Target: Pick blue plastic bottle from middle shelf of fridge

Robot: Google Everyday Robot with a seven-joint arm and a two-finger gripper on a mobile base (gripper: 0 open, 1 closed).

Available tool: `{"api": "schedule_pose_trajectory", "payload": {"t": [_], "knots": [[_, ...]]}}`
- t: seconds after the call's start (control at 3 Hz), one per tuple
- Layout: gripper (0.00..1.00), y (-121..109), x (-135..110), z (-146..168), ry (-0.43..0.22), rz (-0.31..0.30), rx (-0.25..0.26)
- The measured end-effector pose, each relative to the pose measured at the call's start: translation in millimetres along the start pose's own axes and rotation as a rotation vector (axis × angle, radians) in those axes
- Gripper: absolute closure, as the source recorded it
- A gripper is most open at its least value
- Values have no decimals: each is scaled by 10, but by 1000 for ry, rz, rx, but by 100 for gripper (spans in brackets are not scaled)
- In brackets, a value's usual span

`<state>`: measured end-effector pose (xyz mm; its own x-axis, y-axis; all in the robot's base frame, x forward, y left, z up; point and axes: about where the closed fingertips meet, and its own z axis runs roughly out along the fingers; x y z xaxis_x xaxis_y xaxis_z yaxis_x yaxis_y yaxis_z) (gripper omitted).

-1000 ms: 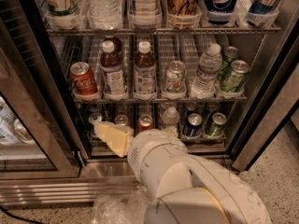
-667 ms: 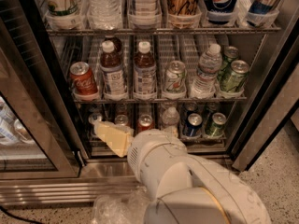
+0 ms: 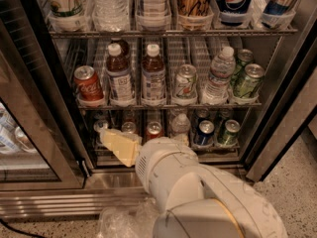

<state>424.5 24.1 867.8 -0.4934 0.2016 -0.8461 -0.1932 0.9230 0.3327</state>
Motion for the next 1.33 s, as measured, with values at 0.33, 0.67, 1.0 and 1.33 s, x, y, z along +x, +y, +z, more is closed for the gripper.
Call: {"api": "schedule_pose_trajectory", "payload": {"t": [0.33,0.67,1.0,1.33], "knots": [[0,0,0,0,0,0,0],[0,-71,-2,52,1,-15,-7],[0,-165,-65,130,7,-1,-47],[0,-205,-198,286,8,17,-116]]}}
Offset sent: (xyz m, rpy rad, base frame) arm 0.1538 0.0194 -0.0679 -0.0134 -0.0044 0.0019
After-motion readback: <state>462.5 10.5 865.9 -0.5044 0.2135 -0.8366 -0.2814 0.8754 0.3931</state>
